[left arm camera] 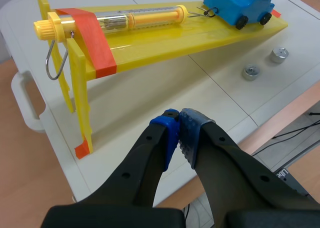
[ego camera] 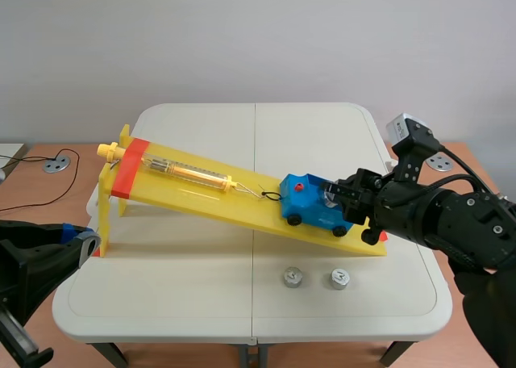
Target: Place the four metal weights on the blue cart on the ramp.
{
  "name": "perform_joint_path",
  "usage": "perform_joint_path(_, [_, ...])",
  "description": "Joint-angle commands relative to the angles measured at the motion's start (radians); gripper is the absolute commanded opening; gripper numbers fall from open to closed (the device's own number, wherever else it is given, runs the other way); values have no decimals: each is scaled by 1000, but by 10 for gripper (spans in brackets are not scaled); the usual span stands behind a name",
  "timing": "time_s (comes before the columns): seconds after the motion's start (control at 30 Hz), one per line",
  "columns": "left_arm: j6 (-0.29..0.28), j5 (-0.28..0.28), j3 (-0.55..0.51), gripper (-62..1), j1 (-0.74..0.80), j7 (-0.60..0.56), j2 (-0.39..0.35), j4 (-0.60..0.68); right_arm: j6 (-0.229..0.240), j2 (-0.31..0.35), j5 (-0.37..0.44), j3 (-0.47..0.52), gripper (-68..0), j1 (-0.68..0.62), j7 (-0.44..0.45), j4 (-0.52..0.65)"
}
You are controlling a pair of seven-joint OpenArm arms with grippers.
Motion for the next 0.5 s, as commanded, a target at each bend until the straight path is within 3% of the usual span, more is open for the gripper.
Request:
perform_joint_path(0.0, [-40, -78, -15, -573, -23, -89, 2, 69, 61, 10, 68, -16, -669, 131, 127, 38])
perform_joint_path(0.23, [-43, -78, -15, -573, -37, -89, 2, 69, 61, 11, 68, -16, -655, 134, 125, 29])
perform_joint_path(0.37, [-43, -79, -15, -573, -42, -88, 2, 69, 61, 11, 68, -16, -506, 128, 115, 29])
perform_joint_path(0.47, [-43, -79, -15, -573, -42, -88, 2, 69, 62, 20, 69, -14, -442, 120, 108, 29])
